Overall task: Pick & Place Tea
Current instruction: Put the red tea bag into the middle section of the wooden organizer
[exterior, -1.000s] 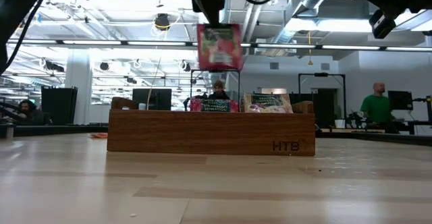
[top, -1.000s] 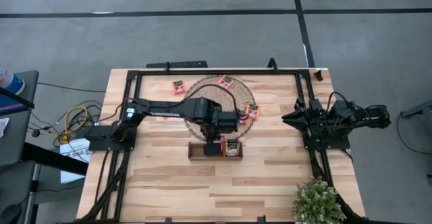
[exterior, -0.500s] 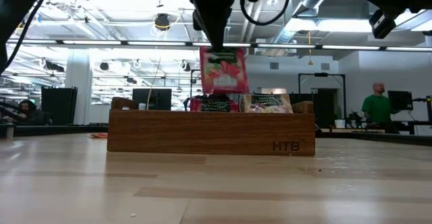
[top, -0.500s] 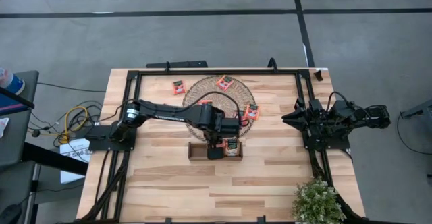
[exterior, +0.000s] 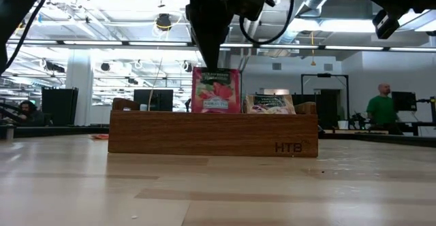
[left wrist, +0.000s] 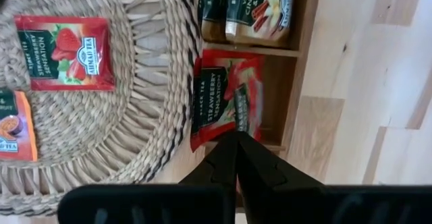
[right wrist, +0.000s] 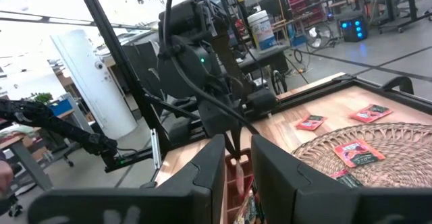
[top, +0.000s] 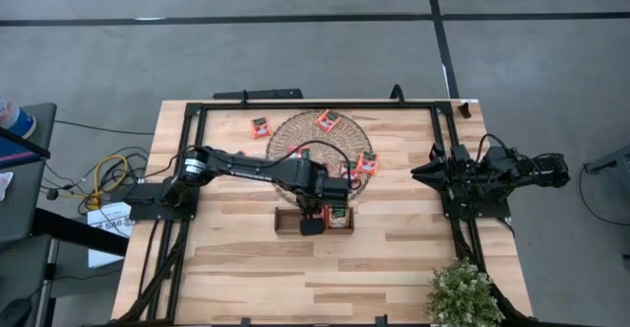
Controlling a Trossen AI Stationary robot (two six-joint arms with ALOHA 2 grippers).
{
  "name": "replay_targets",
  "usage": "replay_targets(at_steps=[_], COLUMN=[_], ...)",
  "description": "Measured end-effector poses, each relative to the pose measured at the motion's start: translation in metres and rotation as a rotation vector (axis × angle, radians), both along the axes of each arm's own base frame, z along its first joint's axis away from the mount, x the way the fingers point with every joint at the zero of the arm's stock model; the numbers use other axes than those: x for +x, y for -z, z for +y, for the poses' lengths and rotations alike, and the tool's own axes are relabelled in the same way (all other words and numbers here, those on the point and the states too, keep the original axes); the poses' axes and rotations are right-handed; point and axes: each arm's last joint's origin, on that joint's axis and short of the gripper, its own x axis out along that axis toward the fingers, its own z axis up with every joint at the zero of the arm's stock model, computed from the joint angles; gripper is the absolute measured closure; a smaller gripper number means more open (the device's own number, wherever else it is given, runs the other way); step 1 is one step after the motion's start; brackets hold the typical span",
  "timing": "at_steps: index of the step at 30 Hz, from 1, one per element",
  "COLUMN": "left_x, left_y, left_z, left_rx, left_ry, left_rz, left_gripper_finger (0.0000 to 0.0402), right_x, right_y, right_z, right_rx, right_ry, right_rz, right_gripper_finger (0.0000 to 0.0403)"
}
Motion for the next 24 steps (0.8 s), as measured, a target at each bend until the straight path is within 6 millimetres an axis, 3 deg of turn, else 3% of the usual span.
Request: replay_targets(at_steps=[13,24], left_x=[0.004,0.012], left_y=[0.001,0.016], left_z=[-0.001,-0.002], left_rx=[-0.007,-0.043], left_ry=[0.015,0.022], left_rz=[-0.033,-0.018], left_gripper_finger=[0.0401,0.0401], right_x=[0.0,0.0], right_y=[0.0,0.0], right_z=[0.0,0.0], right_rx=[0.0,0.001], right_ry=[0.0,0.0], right_rz=[0.0,-0.001], right_gripper_finger=[0.0337,0.0337])
